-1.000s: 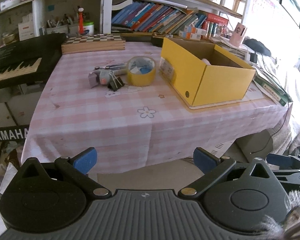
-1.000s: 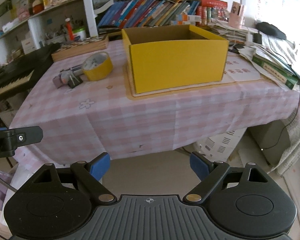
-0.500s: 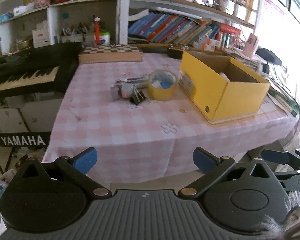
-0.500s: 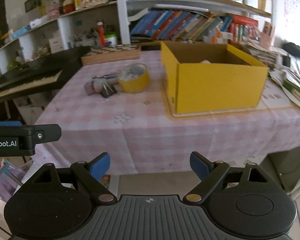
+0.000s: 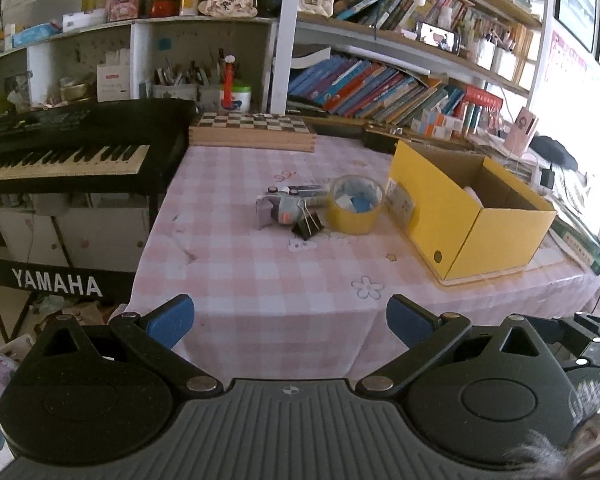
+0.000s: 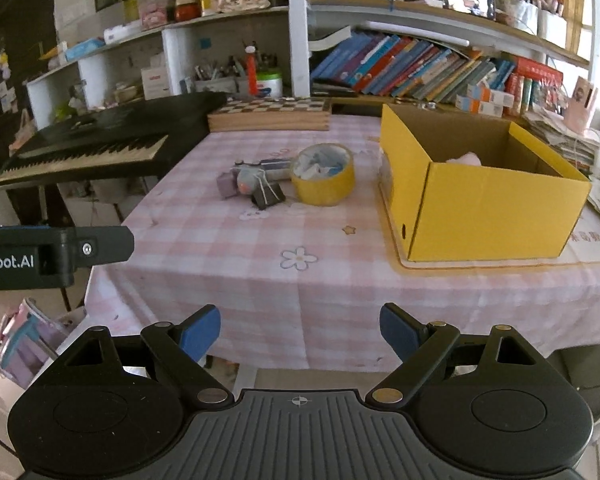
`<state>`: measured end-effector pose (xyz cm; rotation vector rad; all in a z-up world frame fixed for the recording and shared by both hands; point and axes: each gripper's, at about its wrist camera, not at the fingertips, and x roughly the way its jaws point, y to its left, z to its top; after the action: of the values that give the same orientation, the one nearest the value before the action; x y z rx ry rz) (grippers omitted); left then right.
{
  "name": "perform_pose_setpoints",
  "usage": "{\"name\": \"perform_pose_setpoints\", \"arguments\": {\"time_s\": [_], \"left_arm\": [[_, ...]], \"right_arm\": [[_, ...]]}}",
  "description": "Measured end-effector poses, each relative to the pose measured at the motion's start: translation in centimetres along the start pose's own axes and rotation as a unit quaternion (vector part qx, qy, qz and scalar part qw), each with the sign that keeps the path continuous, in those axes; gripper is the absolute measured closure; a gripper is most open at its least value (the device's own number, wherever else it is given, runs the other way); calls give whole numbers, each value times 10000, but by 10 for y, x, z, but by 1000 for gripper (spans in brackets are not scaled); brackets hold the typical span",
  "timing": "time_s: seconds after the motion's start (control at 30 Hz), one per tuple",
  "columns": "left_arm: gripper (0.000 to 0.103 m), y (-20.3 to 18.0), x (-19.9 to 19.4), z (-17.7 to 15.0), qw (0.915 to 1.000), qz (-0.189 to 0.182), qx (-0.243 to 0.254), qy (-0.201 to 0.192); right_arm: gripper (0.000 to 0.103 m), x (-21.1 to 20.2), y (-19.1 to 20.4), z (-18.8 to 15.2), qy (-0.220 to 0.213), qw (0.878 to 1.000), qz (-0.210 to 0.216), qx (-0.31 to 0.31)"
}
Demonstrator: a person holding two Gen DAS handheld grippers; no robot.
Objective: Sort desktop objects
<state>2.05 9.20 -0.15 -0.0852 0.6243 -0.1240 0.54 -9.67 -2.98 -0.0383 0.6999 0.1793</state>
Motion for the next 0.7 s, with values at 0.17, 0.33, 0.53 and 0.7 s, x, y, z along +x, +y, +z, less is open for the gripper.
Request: {"name": "perform_pose_setpoints", "arguments": {"time_s": [0.17, 0.33, 0.53, 0.7], "left_arm": [[0, 0, 6, 1, 10000, -56, -26, 68], [0, -3, 11, 3, 9999, -138, -23, 67], [0, -2, 19, 8, 9998, -156, -63, 52], [0, -2, 28, 13, 9998, -164, -88, 61]], "right_arm": [[14, 1, 1, 0, -8, 9999, 94, -72], [14, 2, 4, 4, -92, 9997, 62, -235], [14, 9, 3, 10, -110, 9995, 74, -299], [14, 17, -1, 16, -87, 9994, 78, -311]]}}
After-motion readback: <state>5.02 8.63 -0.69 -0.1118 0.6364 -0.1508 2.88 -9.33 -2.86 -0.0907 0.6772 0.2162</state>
